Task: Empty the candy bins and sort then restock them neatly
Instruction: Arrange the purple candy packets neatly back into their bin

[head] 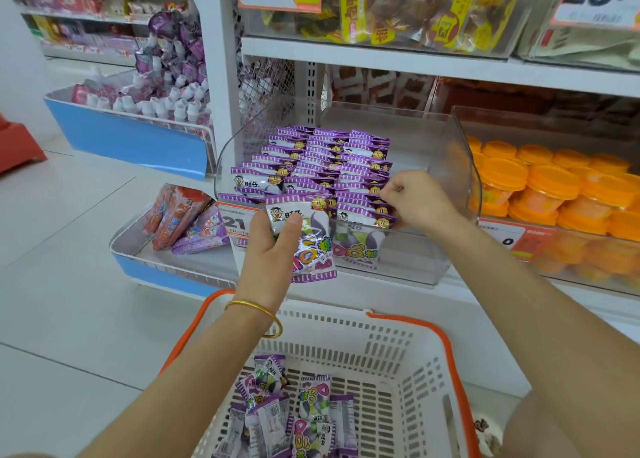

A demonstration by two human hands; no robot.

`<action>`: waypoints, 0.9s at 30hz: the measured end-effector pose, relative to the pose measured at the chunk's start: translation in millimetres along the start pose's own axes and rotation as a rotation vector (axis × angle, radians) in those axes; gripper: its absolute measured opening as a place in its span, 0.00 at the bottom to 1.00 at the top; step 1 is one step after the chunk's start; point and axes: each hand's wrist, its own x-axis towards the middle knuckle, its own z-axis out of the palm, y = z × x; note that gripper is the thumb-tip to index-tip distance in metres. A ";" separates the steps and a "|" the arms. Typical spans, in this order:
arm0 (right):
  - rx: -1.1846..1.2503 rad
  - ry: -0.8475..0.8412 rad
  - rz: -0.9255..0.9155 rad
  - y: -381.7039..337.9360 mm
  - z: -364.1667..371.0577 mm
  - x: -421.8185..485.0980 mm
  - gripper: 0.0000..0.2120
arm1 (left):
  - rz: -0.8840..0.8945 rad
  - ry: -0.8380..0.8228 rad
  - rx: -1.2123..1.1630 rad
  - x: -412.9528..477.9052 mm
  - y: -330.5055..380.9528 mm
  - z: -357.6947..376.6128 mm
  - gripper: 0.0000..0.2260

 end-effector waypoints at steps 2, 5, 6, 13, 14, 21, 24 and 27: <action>0.099 -0.092 0.009 0.6 -3.9 1.2 0.19 | -0.004 -0.007 -0.006 0.4 -0.4 0.2 0.17; 0.279 -0.297 0.054 1.6 -11.8 -2.0 0.15 | -0.010 0.003 -0.014 0.0 1.3 1.2 0.15; 0.288 -0.324 0.051 1.4 -12.3 -3.6 0.13 | -0.032 0.015 -0.006 -0.4 2.2 1.6 0.17; -0.090 -0.224 -0.085 -2.5 -2.6 -3.5 0.21 | -0.153 0.039 -0.133 1.5 3.9 5.9 0.27; -0.092 -0.231 -0.091 -2.0 -4.8 -3.9 0.22 | -0.159 0.038 -0.157 2.3 4.0 4.6 0.31; 0.208 -0.125 -0.285 -25.8 -42.5 -33.3 0.17 | -0.177 -0.084 -0.183 23.3 1.1 13.1 0.51; 0.316 -0.298 -0.247 -28.6 -52.5 -34.9 0.16 | -0.098 -0.137 -0.112 30.7 28.5 37.2 0.50; 0.309 -0.147 -0.224 -22.1 -68.7 -18.7 0.08 | -0.057 -0.231 -0.080 48.6 52.8 61.2 0.39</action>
